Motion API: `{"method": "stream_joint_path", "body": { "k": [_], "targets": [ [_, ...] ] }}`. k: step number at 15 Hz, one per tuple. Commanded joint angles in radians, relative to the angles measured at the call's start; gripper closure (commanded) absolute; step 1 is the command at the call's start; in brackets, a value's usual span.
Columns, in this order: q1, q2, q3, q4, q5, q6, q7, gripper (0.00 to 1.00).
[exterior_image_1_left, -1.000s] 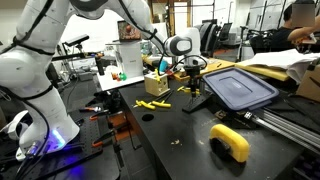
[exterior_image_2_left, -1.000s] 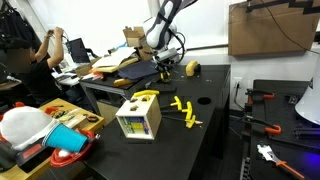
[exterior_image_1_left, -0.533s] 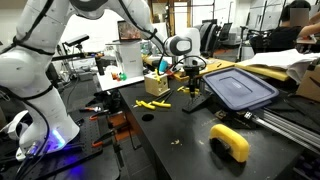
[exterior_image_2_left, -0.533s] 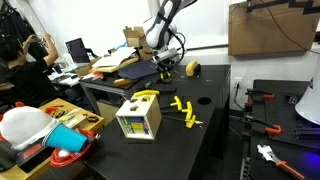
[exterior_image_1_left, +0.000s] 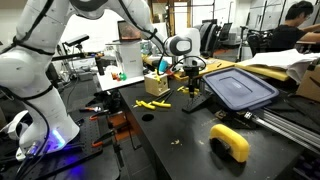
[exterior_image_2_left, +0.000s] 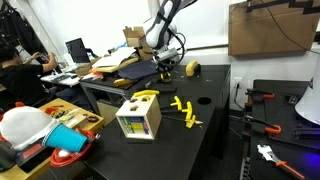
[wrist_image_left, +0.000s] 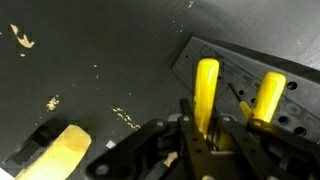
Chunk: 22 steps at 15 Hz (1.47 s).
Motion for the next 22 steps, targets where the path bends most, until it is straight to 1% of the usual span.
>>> {"method": "stream_joint_path", "body": {
  "k": [1, 22],
  "targets": [
    [-0.011, -0.017, 0.015, -0.002, 0.021, -0.015, -0.021, 0.96],
    [0.002, -0.015, 0.011, 0.003, 0.008, -0.006, -0.010, 0.96]
  ]
}}
